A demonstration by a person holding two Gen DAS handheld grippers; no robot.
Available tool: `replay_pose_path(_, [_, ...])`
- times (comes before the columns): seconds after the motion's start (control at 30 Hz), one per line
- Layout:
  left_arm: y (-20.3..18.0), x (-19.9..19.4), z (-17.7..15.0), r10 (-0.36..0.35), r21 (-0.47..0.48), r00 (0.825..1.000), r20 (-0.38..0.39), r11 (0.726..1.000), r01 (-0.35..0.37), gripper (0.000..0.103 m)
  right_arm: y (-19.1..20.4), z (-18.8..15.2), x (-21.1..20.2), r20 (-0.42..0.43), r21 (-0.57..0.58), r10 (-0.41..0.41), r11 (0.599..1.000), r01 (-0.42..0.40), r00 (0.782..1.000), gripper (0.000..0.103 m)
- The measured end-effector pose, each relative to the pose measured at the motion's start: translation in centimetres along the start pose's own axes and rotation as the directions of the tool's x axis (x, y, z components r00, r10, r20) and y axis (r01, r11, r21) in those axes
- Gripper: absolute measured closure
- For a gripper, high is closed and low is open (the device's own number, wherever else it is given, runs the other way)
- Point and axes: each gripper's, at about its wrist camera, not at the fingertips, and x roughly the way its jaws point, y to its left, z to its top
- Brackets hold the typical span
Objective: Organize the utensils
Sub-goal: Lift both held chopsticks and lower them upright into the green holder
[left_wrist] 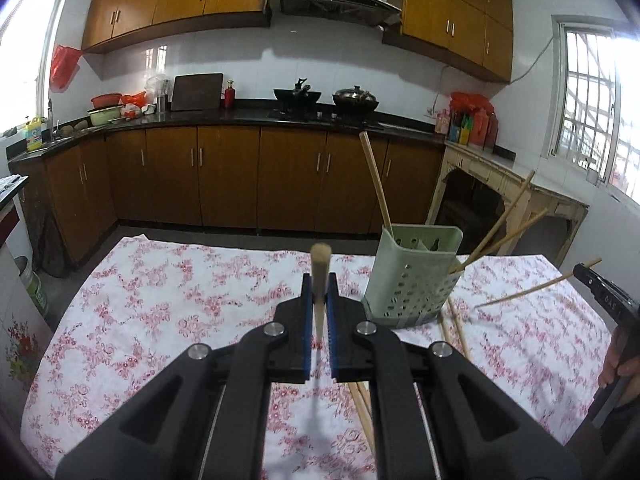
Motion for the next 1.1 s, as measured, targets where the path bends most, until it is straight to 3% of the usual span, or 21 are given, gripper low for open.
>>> replay_pose_path(0.3, [0.0,-1.0,1.2,0.007,0.003,1.000,0.030,1.000,-0.007,0.096,0.3,1.7,-1.5,0.030,0.012,0.028,1.000,-0.028,0.999,0.095])
replay_pose_path(0.47, [-0.4,-2.2,3.1,-0.004,0.008,0.998,0.067,1.000,0.003,0.096,0.5,4.1,-3.3,0.050,0.039,0.097,0.994,-0.099,0.994,0.095])
replay_pose_path(0.73, [-3.1,-4.3,9.2,-0.068,0.013,0.982,0.176,0.998,0.066,0.096,3.1,10.4,-6.0,0.167,0.024,0.250,0.966,-0.257,0.954,0.095])
replay_pose_path(0.93, [-6.7,-4.5,13.4,-0.116,0.047,0.959,0.257,0.993,0.107,0.096,6.3,13.6,-5.0,0.270,-0.043,0.247,0.969,-0.245,0.931,0.095])
replay_pose_path(1.1, [-9.2,-1.8,13.9,-0.110,0.090,0.961,0.253,0.992,0.090,0.096,7.9,13.1,-1.3,0.260,-0.063,0.237,0.971,-0.229,0.936,0.095])
